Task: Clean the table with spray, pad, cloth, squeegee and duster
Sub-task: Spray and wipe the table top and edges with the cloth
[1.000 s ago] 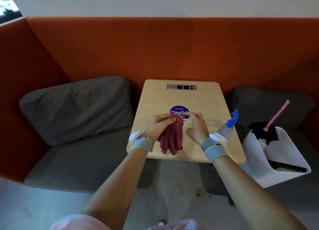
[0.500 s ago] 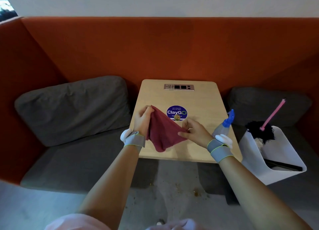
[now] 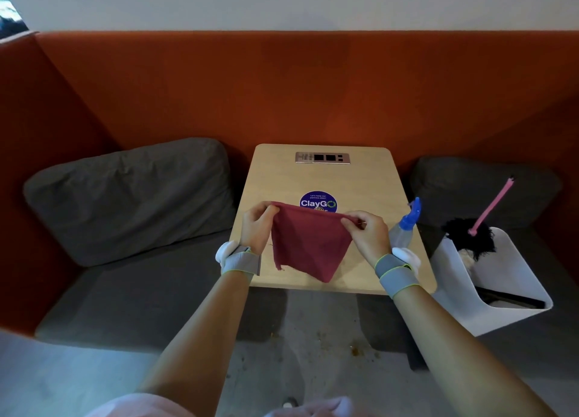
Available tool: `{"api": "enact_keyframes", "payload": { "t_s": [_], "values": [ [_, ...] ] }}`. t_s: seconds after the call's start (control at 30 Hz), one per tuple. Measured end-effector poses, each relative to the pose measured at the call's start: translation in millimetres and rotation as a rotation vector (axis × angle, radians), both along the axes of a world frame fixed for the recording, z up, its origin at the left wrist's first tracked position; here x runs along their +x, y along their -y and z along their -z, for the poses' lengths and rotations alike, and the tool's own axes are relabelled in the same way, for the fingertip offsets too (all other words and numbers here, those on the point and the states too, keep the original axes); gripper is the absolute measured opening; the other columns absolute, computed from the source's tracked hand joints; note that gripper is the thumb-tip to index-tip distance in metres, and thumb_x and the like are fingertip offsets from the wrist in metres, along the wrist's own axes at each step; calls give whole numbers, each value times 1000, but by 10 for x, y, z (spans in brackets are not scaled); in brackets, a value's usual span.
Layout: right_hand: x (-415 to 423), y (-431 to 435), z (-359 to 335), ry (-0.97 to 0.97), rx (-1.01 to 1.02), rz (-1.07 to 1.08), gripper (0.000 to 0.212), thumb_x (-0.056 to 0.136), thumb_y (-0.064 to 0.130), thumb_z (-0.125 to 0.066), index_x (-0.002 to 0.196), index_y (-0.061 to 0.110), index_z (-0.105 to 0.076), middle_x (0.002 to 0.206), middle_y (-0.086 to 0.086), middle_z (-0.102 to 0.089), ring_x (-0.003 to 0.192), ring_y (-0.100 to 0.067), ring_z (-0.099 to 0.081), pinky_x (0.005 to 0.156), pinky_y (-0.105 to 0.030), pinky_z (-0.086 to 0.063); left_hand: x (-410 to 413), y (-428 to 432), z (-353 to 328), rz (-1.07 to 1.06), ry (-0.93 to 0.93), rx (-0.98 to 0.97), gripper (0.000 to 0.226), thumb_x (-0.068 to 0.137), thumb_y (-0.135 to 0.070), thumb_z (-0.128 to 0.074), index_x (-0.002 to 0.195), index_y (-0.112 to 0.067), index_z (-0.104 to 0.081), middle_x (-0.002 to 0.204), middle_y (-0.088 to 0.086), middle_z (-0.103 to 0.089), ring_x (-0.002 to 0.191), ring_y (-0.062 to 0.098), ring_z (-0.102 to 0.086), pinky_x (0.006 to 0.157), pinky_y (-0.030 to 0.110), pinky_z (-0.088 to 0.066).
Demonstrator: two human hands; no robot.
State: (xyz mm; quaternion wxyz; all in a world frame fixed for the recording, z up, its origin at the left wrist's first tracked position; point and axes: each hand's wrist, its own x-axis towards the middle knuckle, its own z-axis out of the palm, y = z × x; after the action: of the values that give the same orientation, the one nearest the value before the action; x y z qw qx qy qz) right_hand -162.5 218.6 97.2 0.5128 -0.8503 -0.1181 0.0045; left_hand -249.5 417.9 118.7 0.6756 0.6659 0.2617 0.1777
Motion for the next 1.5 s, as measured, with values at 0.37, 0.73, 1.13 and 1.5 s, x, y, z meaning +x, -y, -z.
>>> {"api": "enact_keyframes", "payload": {
  "t_s": [0.37,0.73,1.13,1.5],
  "values": [
    [9,-17,53,24,-5,-82,10,85,11,-71,94,8,-74,88,0,-65,85,-13,-57,69,-8,-37,-38,-31,90,-103,-43,-25,25,89,-13,-53,71,-22,-68,51,-17,-54,57,5,-47,56,22,-37],
    [58,-327,210,-35,-30,-195,13,84,12,-73,97,8,-75,97,-8,-70,88,-16,-59,75,-20,-41,-143,-265,276,-239,-91,-14,25,85,-16,-53,64,-21,-66,60,-8,-53,63,9,-46,60,26,-36],
    [682,-1285,541,-131,-127,-253,12,84,3,-71,96,6,-72,79,0,-62,81,-17,-58,75,-21,-39,491,-1183,788,-305,-268,-75,18,82,-25,-55,76,-19,-71,67,-1,-64,68,16,-56,66,27,-43],
    [1465,-2031,970,-236,-265,-169,18,86,-4,-62,98,6,-70,93,-11,-68,76,-18,-56,67,-21,-37,1361,-1940,1259,-249,-479,17,15,81,-20,-62,83,-31,-72,82,-3,-71,82,19,-66,82,30,-53]
  ]
}}
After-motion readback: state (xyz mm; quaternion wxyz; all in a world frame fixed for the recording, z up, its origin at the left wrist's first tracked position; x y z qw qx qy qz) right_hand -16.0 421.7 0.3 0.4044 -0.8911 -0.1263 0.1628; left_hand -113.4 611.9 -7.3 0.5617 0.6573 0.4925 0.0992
